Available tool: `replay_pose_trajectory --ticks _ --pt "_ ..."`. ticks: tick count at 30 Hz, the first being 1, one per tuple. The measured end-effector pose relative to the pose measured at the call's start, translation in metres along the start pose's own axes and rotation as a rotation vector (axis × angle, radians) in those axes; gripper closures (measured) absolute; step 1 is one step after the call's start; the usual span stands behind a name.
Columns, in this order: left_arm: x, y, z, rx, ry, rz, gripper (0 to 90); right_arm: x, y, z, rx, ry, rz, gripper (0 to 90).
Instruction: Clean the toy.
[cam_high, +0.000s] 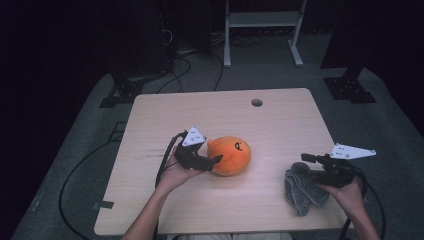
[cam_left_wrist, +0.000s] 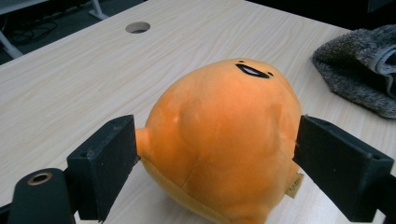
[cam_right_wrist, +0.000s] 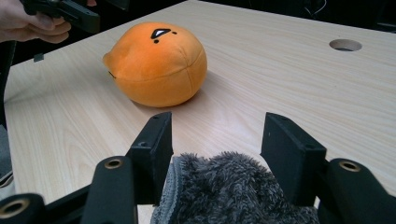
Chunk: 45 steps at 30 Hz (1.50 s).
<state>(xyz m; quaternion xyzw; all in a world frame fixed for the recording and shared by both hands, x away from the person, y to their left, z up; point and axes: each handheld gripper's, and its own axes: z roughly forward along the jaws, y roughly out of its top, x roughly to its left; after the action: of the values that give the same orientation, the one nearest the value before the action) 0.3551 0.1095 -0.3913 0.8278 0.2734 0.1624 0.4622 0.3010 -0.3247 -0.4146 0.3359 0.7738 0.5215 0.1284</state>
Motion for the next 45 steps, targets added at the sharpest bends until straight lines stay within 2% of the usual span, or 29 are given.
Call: replay_pose_trajectory --ticks 4,19,27,30,33,45 --pt "-0.001 -0.003 -0.006 0.001 0.008 0.009 12.7 0.000 0.001 -0.002 0.001 -0.002 -0.005 42.1" --pt "-0.002 -0.014 -0.023 -0.014 0.032 -0.006 11.1 0.000 0.002 -0.008 0.002 -0.015 -0.004 41.2" --pt "-0.001 -0.024 -0.030 -0.022 0.050 -0.016 10.8 0.001 0.002 -0.006 0.010 -0.011 -0.002 40.6" --pt "-0.001 -0.028 -0.032 -0.031 0.045 -0.025 10.3 0.001 0.002 -0.005 0.008 -0.010 -0.004 40.6" --pt "-0.001 -0.033 -0.035 -0.031 0.060 -0.023 10.3 0.002 0.002 -0.005 0.007 -0.009 -0.003 40.6" --pt "-0.003 -0.053 -0.040 -0.032 0.069 -0.058 10.2 0.004 -0.001 -0.004 0.018 -0.006 -0.002 40.4"
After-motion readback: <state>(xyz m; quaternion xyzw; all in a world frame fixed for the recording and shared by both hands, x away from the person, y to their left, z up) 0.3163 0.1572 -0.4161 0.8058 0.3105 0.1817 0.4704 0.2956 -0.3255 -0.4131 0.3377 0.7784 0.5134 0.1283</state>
